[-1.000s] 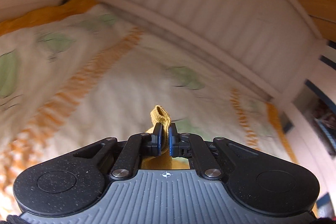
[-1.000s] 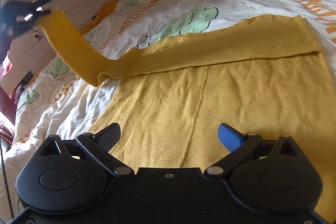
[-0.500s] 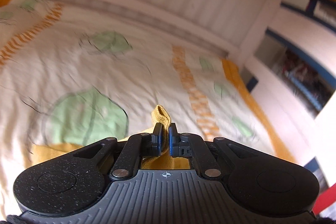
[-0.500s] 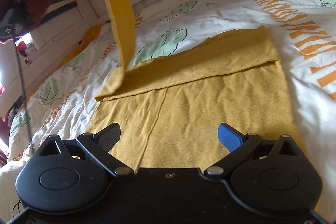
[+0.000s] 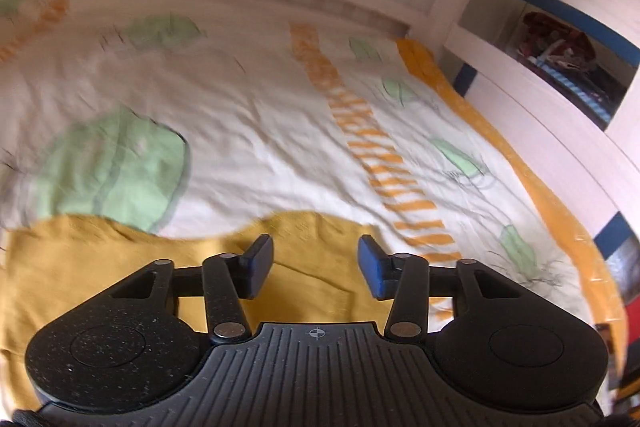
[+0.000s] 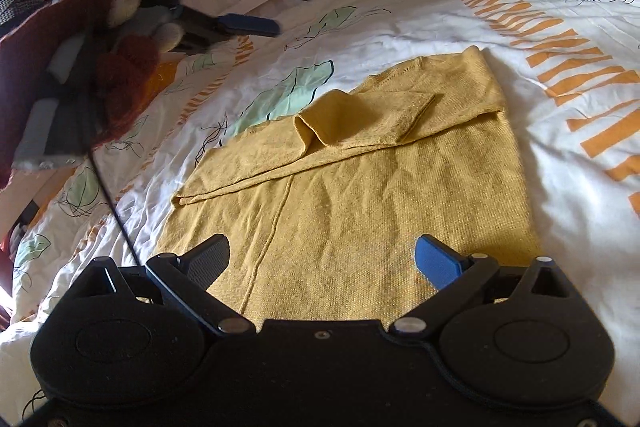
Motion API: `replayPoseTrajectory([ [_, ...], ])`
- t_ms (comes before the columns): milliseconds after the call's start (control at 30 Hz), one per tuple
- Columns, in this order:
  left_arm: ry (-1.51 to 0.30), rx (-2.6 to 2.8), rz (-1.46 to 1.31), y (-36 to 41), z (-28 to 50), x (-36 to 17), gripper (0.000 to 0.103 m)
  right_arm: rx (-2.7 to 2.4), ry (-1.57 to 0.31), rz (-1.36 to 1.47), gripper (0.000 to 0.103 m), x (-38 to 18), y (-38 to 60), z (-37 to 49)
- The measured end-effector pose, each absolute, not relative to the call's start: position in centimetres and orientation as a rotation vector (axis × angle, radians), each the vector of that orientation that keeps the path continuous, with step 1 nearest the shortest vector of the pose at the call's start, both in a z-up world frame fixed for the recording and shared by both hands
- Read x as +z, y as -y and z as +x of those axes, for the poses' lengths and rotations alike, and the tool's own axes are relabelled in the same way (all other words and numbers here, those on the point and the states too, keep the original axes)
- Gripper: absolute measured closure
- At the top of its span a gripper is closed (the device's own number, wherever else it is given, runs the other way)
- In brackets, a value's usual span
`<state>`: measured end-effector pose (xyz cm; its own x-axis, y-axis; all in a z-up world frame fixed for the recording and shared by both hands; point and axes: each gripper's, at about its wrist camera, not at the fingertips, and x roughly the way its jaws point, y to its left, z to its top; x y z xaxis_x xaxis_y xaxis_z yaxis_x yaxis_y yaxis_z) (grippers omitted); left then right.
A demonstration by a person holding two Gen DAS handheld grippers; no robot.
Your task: Fold small clothes
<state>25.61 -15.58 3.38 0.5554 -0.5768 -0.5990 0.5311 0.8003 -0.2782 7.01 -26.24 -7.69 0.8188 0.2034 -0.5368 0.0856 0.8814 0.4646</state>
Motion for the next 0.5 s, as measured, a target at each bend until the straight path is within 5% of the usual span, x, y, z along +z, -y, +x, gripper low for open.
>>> replayPoseTrajectory([
  [500,-0.795,-0.317,0.048,1.1,22.8,-3.0,0.047,0.052,-0.603,0.516,0.003,-6.4,26.4,8.2],
])
